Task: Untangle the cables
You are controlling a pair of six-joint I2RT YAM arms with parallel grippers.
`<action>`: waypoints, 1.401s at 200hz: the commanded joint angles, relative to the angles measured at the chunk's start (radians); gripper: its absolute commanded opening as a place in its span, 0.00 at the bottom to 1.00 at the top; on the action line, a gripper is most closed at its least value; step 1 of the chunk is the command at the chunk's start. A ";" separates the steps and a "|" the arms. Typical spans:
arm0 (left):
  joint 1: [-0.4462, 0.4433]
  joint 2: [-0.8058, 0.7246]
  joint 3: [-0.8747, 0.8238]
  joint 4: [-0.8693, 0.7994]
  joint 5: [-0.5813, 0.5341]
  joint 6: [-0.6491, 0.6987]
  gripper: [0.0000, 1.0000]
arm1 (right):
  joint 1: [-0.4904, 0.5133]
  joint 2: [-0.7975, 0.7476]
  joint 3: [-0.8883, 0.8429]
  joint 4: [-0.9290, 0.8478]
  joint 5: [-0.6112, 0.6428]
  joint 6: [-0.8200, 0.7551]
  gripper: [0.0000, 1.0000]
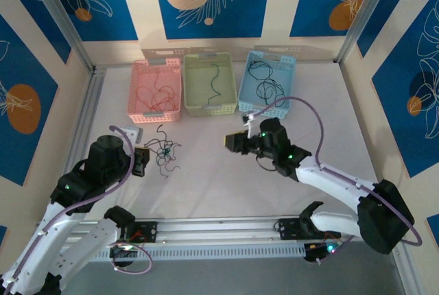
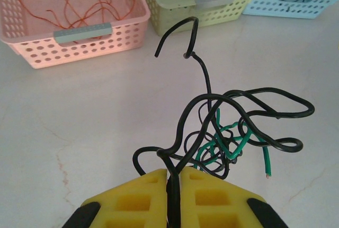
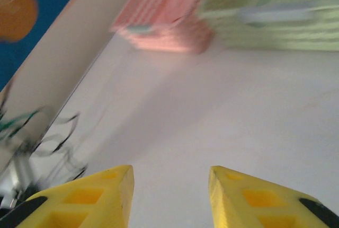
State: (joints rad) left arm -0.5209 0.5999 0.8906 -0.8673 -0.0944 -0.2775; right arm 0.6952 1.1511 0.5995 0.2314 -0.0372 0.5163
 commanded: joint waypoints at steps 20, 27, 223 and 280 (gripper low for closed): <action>0.010 0.023 -0.012 0.037 0.083 0.022 0.00 | 0.152 0.077 0.072 0.158 -0.100 -0.082 0.44; 0.010 0.024 -0.012 0.039 0.088 0.023 0.00 | 0.180 0.092 0.102 0.148 -0.096 -0.106 0.44; 0.010 0.060 -0.021 0.054 0.186 0.043 0.00 | 0.209 0.288 0.447 -0.151 -0.344 -0.944 0.50; 0.010 0.071 -0.022 0.056 0.195 0.042 0.00 | 0.200 0.349 0.511 -0.218 -0.379 -1.049 0.45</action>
State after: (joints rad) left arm -0.5209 0.6701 0.8757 -0.8440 0.0780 -0.2516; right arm 0.9024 1.4780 1.0813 0.0555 -0.3832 -0.4583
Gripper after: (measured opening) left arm 0.116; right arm 0.451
